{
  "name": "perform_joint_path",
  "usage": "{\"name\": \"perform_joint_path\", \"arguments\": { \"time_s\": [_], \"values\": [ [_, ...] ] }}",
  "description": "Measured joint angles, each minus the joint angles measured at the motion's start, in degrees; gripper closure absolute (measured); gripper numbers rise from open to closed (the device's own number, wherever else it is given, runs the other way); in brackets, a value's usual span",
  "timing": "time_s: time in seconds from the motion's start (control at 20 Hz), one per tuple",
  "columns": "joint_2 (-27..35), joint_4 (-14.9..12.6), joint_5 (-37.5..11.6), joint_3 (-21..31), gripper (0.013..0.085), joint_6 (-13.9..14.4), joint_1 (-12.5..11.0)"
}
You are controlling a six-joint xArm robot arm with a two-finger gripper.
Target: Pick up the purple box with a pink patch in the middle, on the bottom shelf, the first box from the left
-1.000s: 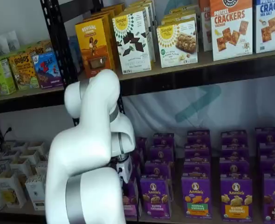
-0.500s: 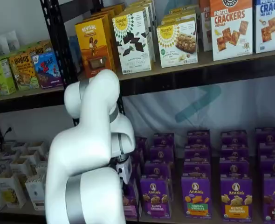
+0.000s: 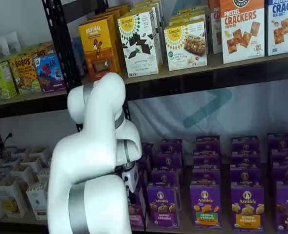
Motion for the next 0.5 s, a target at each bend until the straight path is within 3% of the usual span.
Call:
{"name": "perform_joint_path", "arguments": {
  "time_s": [0.15,0.4,0.5],
  "values": [
    [0.04,0.12,0.22,-0.12,0.0570,-0.15,-0.04],
    [-0.01,-0.10,0.82,-0.25,0.0690,-0.04,-0.13],
    [-0.10,-0.31,1.01,-0.22,0.0690,0.09,-0.18]
  ]
}}
